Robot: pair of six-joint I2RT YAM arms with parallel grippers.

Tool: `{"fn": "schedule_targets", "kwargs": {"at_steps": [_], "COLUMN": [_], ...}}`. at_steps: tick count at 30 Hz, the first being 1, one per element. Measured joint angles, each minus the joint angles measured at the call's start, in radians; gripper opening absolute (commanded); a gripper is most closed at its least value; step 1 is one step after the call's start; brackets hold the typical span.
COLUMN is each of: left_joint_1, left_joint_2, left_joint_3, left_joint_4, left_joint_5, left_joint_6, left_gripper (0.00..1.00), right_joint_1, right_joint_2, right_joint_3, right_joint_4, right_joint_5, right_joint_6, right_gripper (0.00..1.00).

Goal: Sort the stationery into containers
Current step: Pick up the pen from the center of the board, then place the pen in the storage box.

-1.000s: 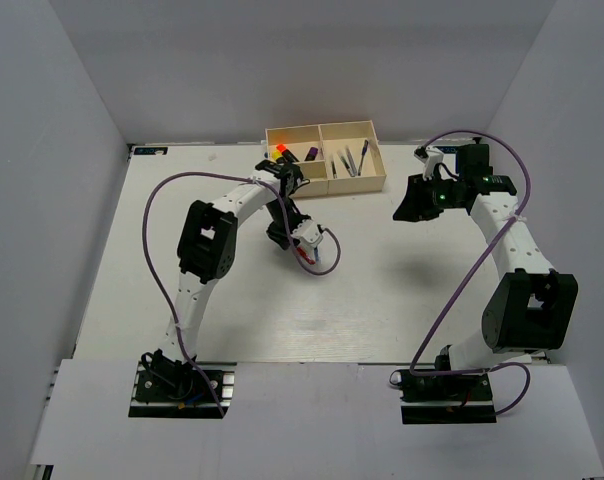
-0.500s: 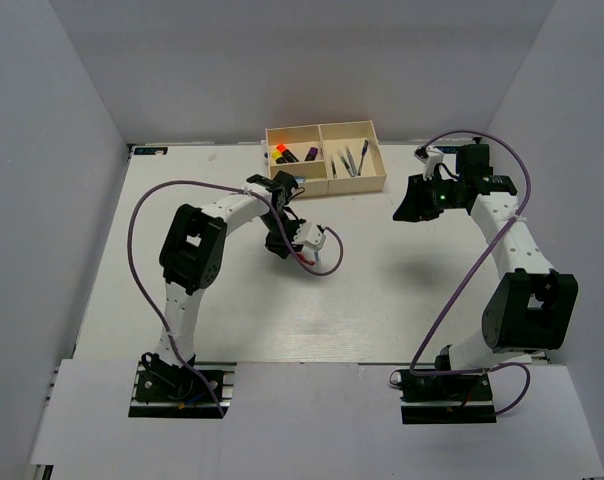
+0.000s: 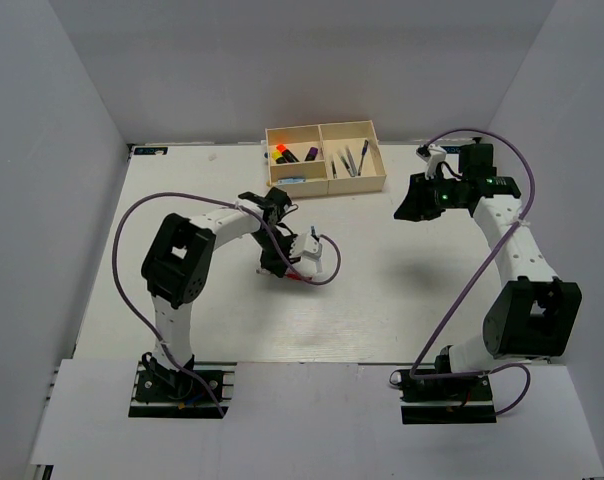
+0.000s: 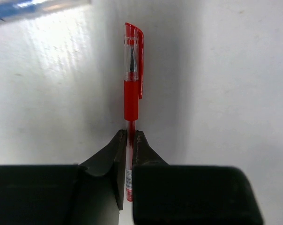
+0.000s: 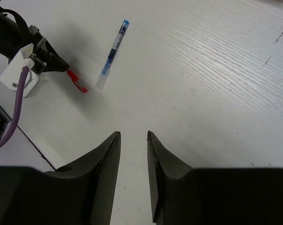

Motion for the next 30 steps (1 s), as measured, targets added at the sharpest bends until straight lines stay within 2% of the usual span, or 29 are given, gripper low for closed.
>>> {"fn": "schedule_targets", "kwargs": {"at_steps": [6,9,13,18,22,26,30], "left_joint_1": [0.006,0.006,0.000,-0.006,-0.008,-0.024,-0.047], "left_joint_2": [-0.029,-0.100,-0.175,-0.252,-0.165,-0.023,0.127], "left_joint_3": [-0.013,0.002,0.140,0.216,0.405,0.589,0.703], "left_joint_4": [-0.082,-0.059,0.047,0.316,0.421,0.529,0.643], "left_joint_5": [0.047,0.071,0.057,-0.131,-0.292,-0.491,-0.631], "left_joint_6": [-0.193,-0.413,-0.779,-1.314,-1.599,-1.723,-1.733], "left_gripper": [0.00,0.00,0.00,0.00,0.00,0.00,0.00], "right_joint_1": [0.000,0.000,0.000,0.000,-0.001,-0.001,-0.001], "right_joint_2": [-0.024,-0.028,-0.031,-0.032,-0.032,-0.032,-0.032], "right_joint_3": [-0.020,-0.033,-0.050,-0.051,-0.051,-0.056,-0.081], "right_joint_4": [0.003,0.006,0.009,0.010,0.011,0.033,0.059], "right_joint_5": [-0.012,-0.027,-0.032,-0.028,-0.020,-0.019,-0.018], "right_joint_6": [0.026,0.050,0.071,0.080,0.084,0.095,0.106], "right_gripper": [0.34,0.34,0.34,0.33,0.33,0.33,0.33]}}
